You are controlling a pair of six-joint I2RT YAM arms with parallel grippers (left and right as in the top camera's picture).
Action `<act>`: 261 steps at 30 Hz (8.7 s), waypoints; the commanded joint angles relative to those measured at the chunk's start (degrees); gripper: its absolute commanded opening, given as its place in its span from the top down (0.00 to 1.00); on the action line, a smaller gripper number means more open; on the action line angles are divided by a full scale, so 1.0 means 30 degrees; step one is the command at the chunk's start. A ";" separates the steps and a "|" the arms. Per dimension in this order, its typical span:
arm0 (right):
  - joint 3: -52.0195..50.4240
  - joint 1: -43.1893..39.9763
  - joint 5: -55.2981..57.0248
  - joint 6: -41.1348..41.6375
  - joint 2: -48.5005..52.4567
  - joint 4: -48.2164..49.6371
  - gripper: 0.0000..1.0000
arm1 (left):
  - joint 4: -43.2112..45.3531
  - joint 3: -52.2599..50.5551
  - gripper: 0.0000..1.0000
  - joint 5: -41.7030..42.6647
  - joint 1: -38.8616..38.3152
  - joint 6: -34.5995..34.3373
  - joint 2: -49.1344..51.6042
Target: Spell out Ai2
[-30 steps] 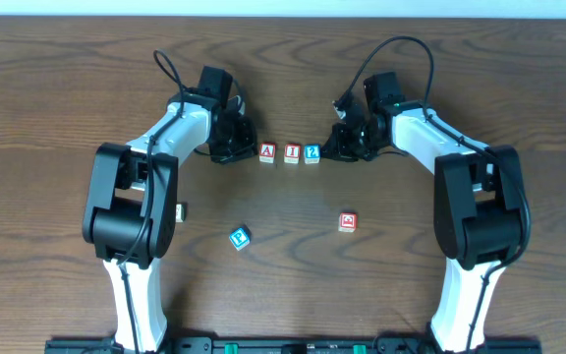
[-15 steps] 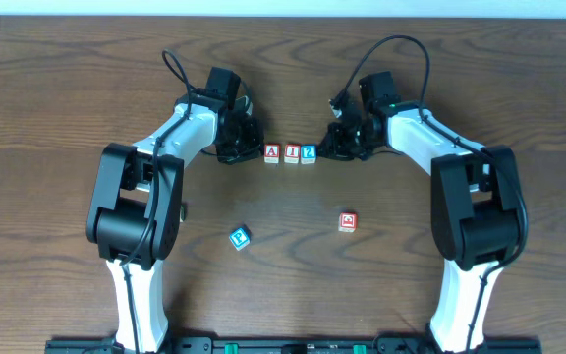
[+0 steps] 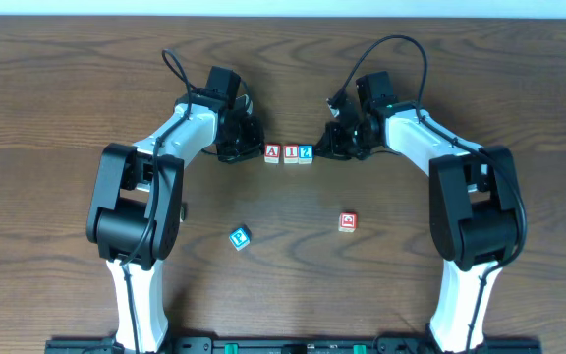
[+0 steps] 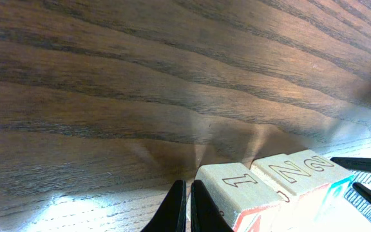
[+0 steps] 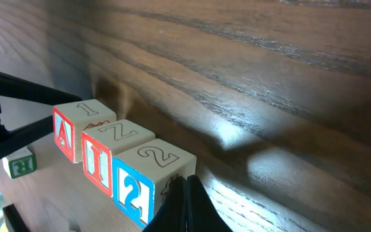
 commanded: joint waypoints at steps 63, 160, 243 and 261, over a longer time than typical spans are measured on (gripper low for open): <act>0.6251 -0.0430 0.7628 -0.3942 -1.9460 -1.4112 0.59 | -0.9879 0.4233 0.87 -0.7257 -0.0306 0.5960 -1.6662; 0.6244 -0.0430 0.7621 -0.3942 -2.4560 -2.1653 0.01 | -0.2011 -2.4523 0.05 -1.1307 0.4371 0.6375 -4.0792; -2.2505 -0.2433 0.9347 -0.7781 -4.0661 -0.7045 0.01 | -0.2011 -2.4523 0.05 -1.1307 0.4371 0.6375 -4.0792; -2.2505 -0.2433 0.9347 -0.7781 -4.0661 -0.7045 0.01 | -0.2011 -2.4523 0.05 -1.1307 0.4371 0.6375 -4.0792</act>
